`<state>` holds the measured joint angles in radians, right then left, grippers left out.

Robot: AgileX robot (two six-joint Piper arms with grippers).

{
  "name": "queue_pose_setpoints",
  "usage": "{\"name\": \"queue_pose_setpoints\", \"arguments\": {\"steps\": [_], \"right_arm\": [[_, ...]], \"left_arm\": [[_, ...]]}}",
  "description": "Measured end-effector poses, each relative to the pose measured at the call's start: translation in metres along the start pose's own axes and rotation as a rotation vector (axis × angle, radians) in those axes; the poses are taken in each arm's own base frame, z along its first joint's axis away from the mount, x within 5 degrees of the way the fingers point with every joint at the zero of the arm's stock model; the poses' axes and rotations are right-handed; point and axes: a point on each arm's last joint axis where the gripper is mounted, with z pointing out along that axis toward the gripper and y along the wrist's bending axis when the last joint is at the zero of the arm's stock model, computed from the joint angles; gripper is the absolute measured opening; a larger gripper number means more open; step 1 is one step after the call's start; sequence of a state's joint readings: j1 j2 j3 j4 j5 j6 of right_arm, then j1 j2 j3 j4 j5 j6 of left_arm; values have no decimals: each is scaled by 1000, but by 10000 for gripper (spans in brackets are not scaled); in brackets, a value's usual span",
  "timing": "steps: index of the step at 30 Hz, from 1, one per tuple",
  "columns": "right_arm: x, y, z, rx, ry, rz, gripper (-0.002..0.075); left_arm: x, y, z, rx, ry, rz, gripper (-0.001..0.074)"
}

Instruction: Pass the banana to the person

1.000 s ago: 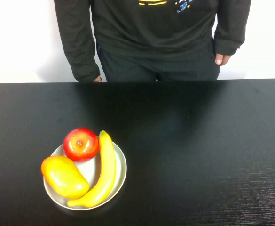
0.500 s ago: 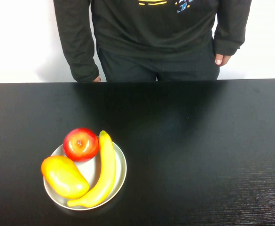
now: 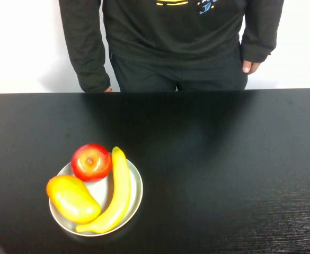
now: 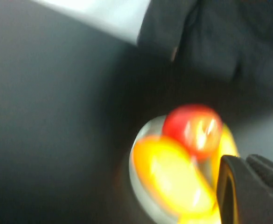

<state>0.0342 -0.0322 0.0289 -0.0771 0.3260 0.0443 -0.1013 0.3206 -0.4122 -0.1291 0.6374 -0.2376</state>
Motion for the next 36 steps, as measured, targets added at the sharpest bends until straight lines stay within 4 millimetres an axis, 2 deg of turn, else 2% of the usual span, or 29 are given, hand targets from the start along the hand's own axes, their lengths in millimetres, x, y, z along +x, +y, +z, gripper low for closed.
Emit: {"name": "queue_pose_setpoints", "arguments": {"steps": [5, 9, 14, 22, 27, 30, 33, 36], "right_arm": [[0, 0, 0, 0, 0, 0, -7], [0, 0, 0, 0, 0, 0, -7], [0, 0, 0, 0, 0, 0, -7], [0, 0, 0, 0, 0, 0, -7], [0, 0, 0, 0, 0, 0, -7], [0, 0, 0, 0, 0, 0, -7], [0, 0, 0, 0, 0, 0, -7], [0, 0, 0, 0, 0, 0, -7]], "left_arm": [[-36, -14, 11, -52, 303, 152, -4], [-53, -21, 42, -50, 492, 205, -4], [-62, -36, 82, 46, 626, 241, -4], [-43, -97, 134, 152, 772, 378, -4], [-18, -136, 160, 162, 855, 478, -4], [-6, -151, 175, 166, 894, 519, -4], [1, -159, 187, 163, 914, 540, 4], [6, -161, 199, 155, 932, 579, 67]]}}
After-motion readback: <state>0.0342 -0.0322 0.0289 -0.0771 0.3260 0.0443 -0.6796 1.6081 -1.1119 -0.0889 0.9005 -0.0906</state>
